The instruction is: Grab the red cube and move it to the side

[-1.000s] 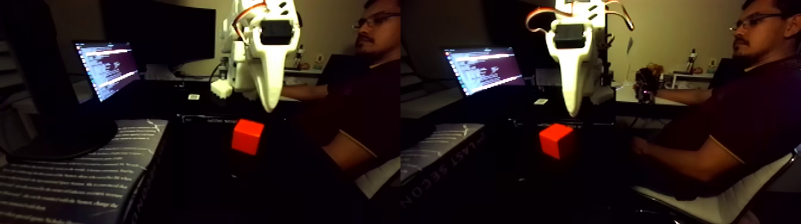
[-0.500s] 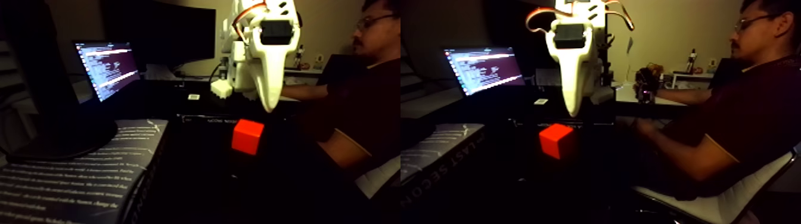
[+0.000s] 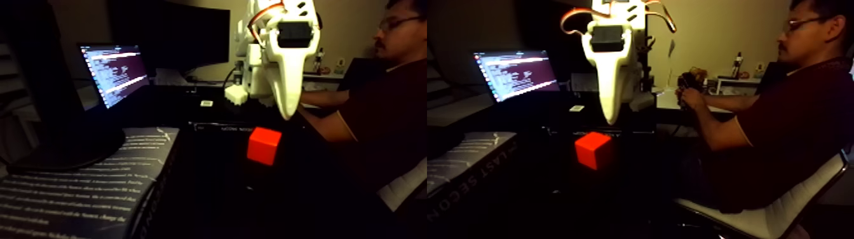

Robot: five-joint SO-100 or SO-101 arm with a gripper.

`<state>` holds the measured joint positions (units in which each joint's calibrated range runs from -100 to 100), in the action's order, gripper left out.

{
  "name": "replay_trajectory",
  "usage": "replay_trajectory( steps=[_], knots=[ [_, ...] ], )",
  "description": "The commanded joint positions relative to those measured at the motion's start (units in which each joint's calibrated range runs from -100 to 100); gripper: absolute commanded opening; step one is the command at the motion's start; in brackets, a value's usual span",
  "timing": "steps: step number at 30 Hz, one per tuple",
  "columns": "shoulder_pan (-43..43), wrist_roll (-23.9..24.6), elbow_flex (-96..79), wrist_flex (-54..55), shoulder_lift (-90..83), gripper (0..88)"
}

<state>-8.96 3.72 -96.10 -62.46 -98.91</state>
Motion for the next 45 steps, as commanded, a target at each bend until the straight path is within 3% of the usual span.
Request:
replay_trajectory(
  steps=[1,37,45],
  knots=[
    [0.13,0.19,0.36,-0.46,-0.34,1.2],
    [-0.28,-0.24,1.54,-0.2,-0.25,1.5],
    [-0.45,-4.83,7.98,0.13,7.39,1.5]
  ],
)
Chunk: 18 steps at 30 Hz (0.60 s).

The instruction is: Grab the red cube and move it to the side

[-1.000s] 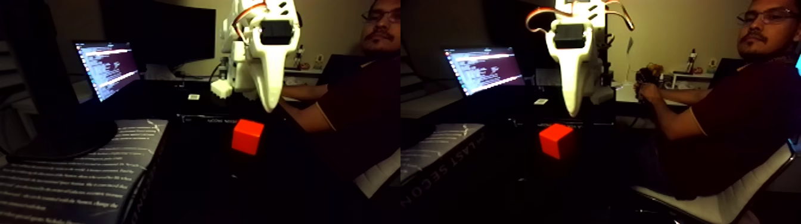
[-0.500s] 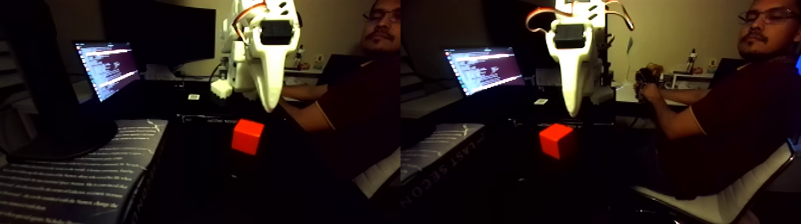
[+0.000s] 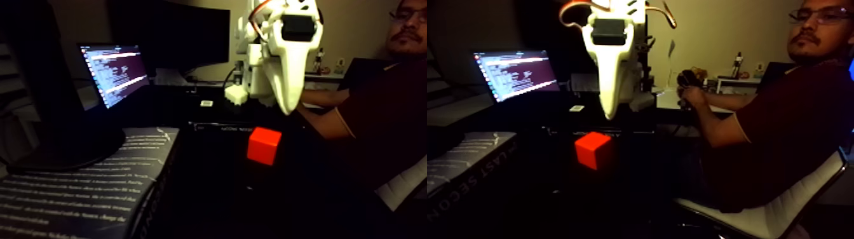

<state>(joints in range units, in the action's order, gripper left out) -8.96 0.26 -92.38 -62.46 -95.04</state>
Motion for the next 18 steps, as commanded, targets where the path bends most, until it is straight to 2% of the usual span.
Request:
replay_trajectory(
  steps=[1,11,18],
  knots=[
    [-0.37,-2.12,5.53,0.56,5.2,1.5],
    [-0.28,-13.18,17.41,0.89,25.29,1.5],
    [-0.37,-13.13,25.67,0.89,37.72,1.5]
  ],
)
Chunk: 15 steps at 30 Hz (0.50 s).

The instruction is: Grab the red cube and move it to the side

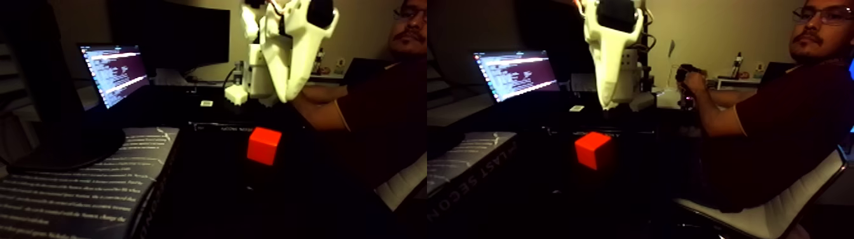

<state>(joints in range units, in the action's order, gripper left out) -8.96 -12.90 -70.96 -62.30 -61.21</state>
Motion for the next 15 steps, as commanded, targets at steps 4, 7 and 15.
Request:
replay_trajectory(
  steps=[4,7,15],
  knots=[
    [0.3,1.81,7.42,0.73,8.1,1.5],
    [0.3,1.81,8.24,0.73,9.19,1.5],
    [0.21,-0.94,8.06,0.65,9.78,1.5]
  ],
)
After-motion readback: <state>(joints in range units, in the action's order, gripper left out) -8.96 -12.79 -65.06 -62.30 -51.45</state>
